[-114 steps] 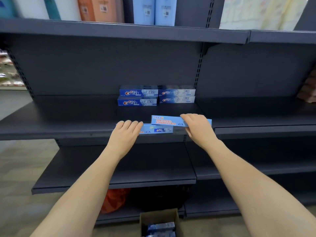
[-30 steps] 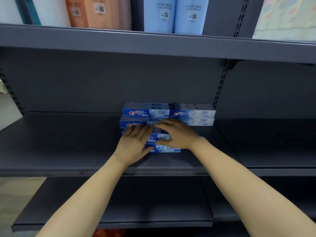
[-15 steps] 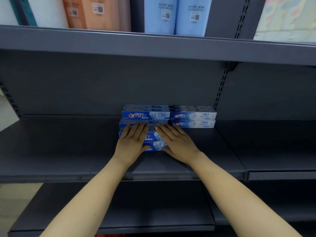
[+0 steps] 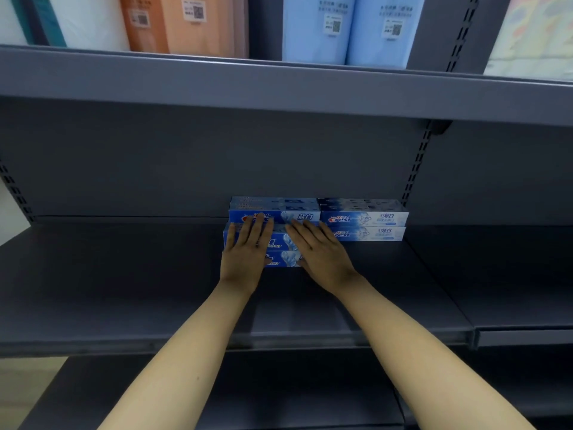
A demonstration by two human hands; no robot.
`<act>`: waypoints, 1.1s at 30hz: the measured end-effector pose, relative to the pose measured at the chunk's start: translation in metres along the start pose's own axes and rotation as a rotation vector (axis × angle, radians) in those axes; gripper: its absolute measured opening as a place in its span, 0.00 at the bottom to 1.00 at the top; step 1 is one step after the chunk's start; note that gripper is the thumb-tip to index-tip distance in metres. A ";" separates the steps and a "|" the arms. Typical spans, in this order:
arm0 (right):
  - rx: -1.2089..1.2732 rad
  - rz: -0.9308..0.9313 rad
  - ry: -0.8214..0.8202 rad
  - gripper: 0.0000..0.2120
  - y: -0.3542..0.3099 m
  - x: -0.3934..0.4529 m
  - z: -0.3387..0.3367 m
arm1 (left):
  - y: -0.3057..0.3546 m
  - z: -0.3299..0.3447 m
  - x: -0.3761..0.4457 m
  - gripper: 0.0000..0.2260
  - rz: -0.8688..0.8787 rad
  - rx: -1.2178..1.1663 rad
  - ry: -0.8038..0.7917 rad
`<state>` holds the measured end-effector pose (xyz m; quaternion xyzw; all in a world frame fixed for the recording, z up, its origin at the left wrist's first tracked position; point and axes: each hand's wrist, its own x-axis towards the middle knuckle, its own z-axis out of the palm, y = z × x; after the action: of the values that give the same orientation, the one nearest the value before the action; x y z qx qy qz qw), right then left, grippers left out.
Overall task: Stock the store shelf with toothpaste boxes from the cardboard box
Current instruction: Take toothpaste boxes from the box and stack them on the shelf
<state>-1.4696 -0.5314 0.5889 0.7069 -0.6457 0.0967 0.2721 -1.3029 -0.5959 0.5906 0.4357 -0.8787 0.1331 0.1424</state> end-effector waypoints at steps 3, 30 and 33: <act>-0.008 0.018 -0.020 0.43 0.000 0.008 0.005 | -0.005 0.006 0.008 0.35 0.005 -0.022 0.064; 0.001 0.091 -0.331 0.37 0.010 0.040 0.004 | -0.022 0.000 0.048 0.42 0.088 -0.020 -0.188; -0.004 0.114 -0.361 0.38 0.007 0.041 0.003 | -0.021 -0.001 0.049 0.43 0.079 -0.036 -0.204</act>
<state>-1.4711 -0.5683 0.6086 0.6745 -0.7231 -0.0179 0.1475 -1.3142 -0.6430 0.6118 0.4095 -0.9074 0.0778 0.0548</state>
